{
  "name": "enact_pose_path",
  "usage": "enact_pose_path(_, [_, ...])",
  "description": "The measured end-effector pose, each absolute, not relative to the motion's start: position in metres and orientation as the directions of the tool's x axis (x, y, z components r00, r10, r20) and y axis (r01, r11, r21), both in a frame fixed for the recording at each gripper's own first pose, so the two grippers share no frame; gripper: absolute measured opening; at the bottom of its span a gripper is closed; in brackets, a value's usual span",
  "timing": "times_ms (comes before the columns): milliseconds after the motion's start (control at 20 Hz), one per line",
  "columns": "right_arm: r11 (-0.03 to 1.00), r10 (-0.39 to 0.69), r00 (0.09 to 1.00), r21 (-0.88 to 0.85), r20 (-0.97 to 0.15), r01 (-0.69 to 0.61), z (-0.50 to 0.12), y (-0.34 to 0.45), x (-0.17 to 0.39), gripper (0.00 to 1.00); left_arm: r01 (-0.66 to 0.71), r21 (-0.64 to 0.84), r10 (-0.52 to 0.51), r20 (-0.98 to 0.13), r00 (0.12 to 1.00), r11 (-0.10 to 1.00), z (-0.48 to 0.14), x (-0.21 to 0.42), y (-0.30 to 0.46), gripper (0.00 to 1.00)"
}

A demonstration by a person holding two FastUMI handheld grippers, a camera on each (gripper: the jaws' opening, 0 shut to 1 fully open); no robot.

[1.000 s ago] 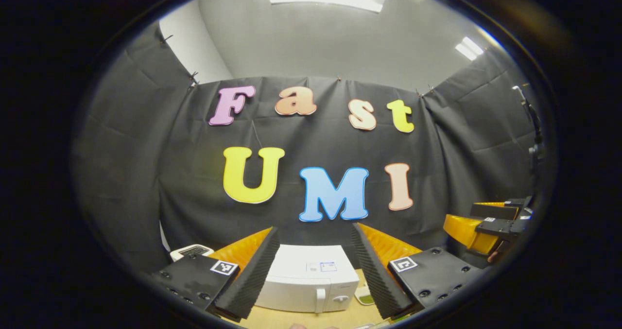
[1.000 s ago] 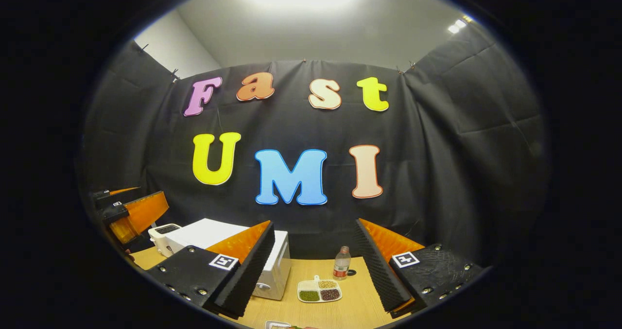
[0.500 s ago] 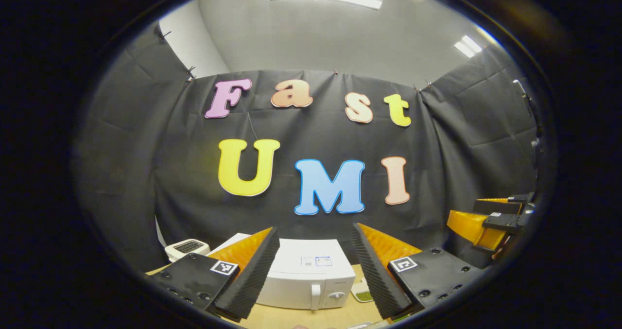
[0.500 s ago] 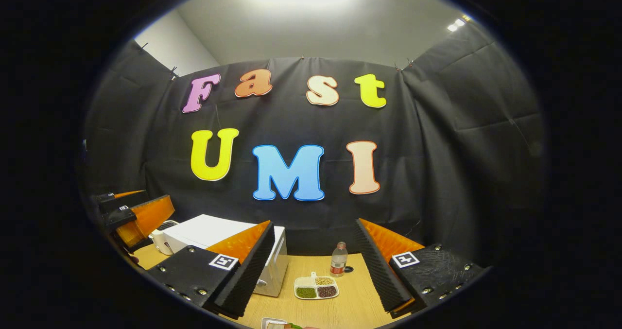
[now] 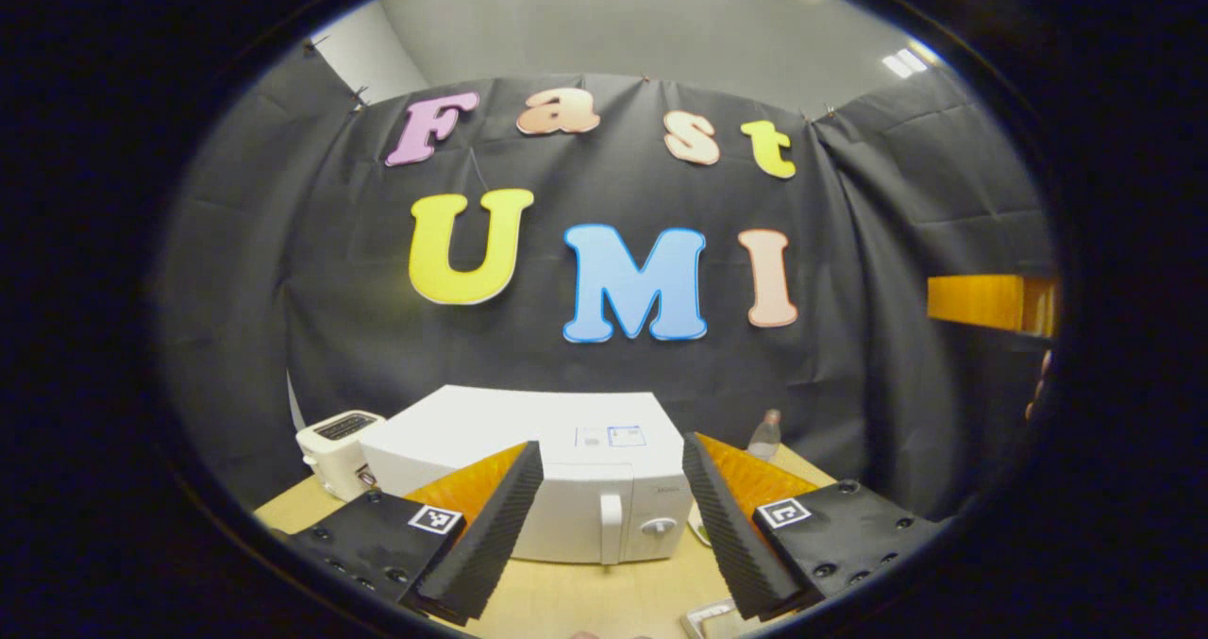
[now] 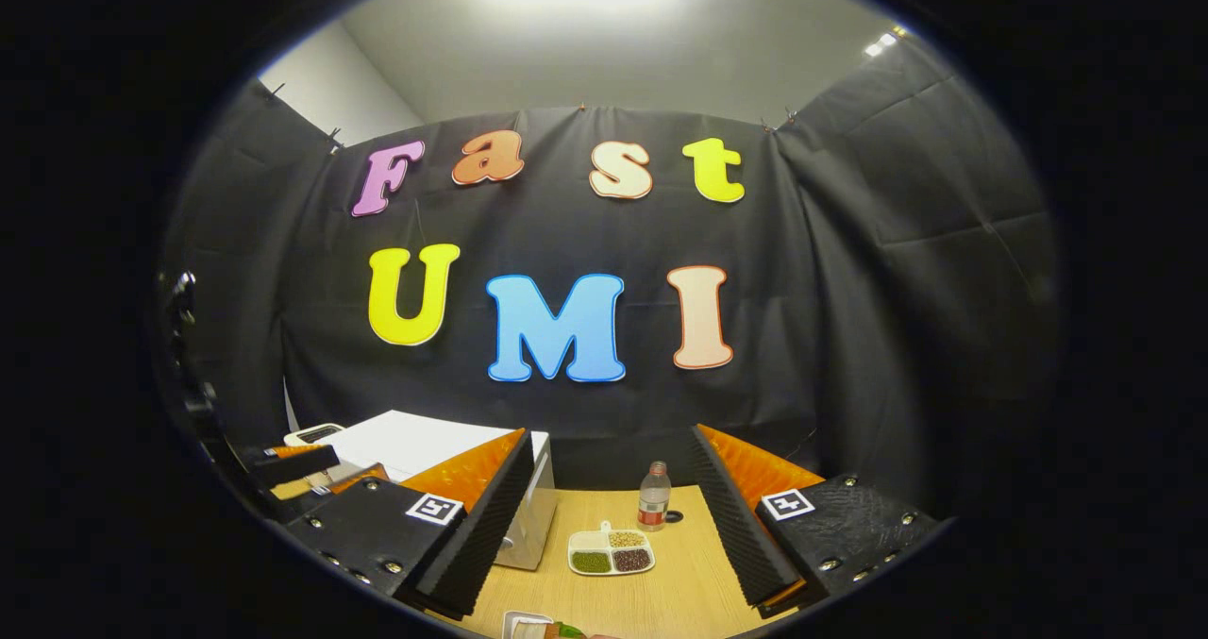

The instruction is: Open the microwave oven with the left hand, put the food in, and close the microwave oven.

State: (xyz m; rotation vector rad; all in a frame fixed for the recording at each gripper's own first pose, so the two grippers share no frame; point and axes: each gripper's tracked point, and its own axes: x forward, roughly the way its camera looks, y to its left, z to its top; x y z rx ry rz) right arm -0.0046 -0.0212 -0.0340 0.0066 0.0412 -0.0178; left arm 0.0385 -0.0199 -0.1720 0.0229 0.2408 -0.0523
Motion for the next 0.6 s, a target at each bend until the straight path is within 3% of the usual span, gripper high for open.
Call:
enact_pose_path(50, [1.0,-0.025,0.998,0.002,-0.051,0.025,-0.037,-0.025,-0.005,0.99,0.056,0.015,-0.05,-0.262,0.964,0.998,-0.189,0.043,-0.019,1.0])
enact_pose_path(100, [0.999,-0.035,0.998,-0.003,-0.061,0.035,-0.042,-0.029,-0.006,0.99,0.055,0.02,-0.047,-0.286,0.957,0.998,-0.206,0.048,-0.018,0.94])
enact_pose_path(200, [0.999,-0.053,0.995,-0.011,-0.08,0.053,-0.047,-0.038,-0.009,0.99,0.052,0.021,-0.042,-0.328,0.944,0.998,-0.238,0.064,-0.015,0.94])
enact_pose_path(250, [0.998,-0.063,0.994,-0.015,-0.086,0.062,-0.049,-0.042,-0.01,0.99,0.052,0.021,-0.041,-0.347,0.937,0.998,-0.252,0.071,-0.015,1.0])
enact_pose_path(450, [0.993,-0.114,0.987,-0.052,-0.114,0.108,-0.057,-0.063,-0.012,0.99,0.065,0.013,-0.053,-0.417,0.907,0.998,-0.302,0.094,-0.021,0.94])
enact_pose_path(500, [0.991,-0.123,0.985,-0.059,-0.122,0.117,-0.059,-0.067,-0.013,0.99,0.062,0.019,-0.048,-0.428,0.903,0.998,-0.311,0.099,-0.02,1.0])
enact_pose_path(600, [0.988,-0.146,0.98,-0.07,-0.133,0.137,-0.062,-0.074,-0.014,0.99,0.057,0.022,-0.041,-0.453,0.891,0.998,-0.329,0.108,-0.018,0.97])
